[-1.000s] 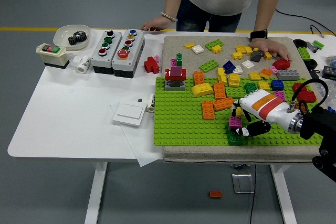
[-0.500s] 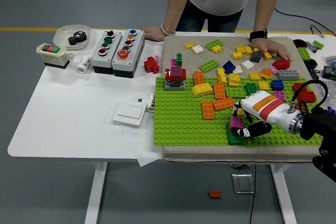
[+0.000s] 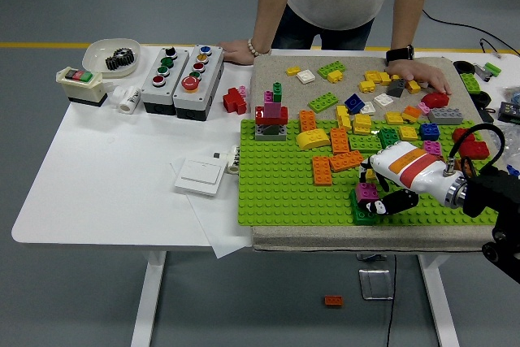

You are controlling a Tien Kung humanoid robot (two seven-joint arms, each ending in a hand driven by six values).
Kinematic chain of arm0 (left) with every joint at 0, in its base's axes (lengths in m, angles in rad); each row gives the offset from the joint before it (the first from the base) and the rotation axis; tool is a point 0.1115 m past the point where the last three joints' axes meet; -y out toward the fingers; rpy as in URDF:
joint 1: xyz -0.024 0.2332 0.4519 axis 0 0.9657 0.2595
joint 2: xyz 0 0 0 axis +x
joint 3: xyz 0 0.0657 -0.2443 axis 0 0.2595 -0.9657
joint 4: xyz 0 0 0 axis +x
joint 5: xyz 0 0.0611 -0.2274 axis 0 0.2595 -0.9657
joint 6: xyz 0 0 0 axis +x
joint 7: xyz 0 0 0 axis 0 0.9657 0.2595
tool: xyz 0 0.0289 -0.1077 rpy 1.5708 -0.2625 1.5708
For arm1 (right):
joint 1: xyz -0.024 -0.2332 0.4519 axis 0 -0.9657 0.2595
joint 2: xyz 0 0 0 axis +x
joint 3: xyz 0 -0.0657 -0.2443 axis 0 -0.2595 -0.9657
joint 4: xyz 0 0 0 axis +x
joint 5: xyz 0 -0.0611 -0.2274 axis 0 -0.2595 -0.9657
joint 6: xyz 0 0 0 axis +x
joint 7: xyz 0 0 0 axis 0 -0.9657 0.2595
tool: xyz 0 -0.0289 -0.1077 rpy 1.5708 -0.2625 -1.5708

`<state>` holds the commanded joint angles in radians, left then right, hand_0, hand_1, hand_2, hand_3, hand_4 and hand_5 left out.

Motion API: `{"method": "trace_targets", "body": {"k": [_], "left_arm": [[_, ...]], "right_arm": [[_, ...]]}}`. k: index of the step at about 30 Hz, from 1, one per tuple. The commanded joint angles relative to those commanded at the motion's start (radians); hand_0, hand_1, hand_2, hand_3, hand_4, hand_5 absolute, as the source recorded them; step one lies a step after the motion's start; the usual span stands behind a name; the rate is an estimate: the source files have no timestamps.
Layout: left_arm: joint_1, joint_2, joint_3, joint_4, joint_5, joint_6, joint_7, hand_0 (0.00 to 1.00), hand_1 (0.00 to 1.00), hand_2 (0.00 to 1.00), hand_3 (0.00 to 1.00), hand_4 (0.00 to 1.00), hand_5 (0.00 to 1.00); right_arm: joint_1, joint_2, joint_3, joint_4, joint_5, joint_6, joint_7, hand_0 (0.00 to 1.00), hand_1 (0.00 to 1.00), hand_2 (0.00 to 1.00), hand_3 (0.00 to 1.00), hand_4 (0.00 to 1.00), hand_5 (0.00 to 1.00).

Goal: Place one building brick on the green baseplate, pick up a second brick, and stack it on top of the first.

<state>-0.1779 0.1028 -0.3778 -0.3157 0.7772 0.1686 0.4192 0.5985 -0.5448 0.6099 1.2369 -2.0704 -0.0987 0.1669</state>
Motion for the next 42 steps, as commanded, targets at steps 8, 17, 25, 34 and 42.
{"method": "trace_targets", "body": {"k": [8,17,25,34,42], "left_arm": [[-0.002,0.001,-0.002,-0.001,0.006,-0.003,0.003,0.829,0.819,0.814,0.627,0.724,0.681],[-0.006,0.003,0.000,-0.002,0.005,-0.005,0.002,0.829,0.819,0.814,0.628,0.725,0.682],[-0.010,0.003,0.003,-0.001,0.012,-0.009,0.000,0.829,0.818,0.814,0.628,0.726,0.682],[-0.011,0.004,0.004,0.000,0.017,-0.010,0.000,0.831,0.818,0.814,0.626,0.726,0.683],[-0.013,0.004,0.006,-0.001,0.015,-0.010,-0.001,0.831,0.818,0.814,0.626,0.727,0.682]], "right_arm": [[0.004,0.008,-0.001,-0.002,-0.004,-0.002,-0.001,0.205,0.169,0.270,0.511,0.811,0.488],[0.010,0.013,-0.002,-0.001,-0.003,-0.004,-0.001,0.193,0.168,0.273,0.510,0.816,0.494],[0.015,0.012,0.000,0.004,-0.002,-0.006,0.001,0.187,0.163,0.272,0.509,0.817,0.498],[0.019,0.017,-0.006,0.002,0.001,-0.005,0.003,0.178,0.157,0.265,0.506,0.816,0.503],[0.024,0.025,-0.010,-0.009,-0.003,-0.003,0.001,0.178,0.157,0.266,0.505,0.816,0.505]]}}
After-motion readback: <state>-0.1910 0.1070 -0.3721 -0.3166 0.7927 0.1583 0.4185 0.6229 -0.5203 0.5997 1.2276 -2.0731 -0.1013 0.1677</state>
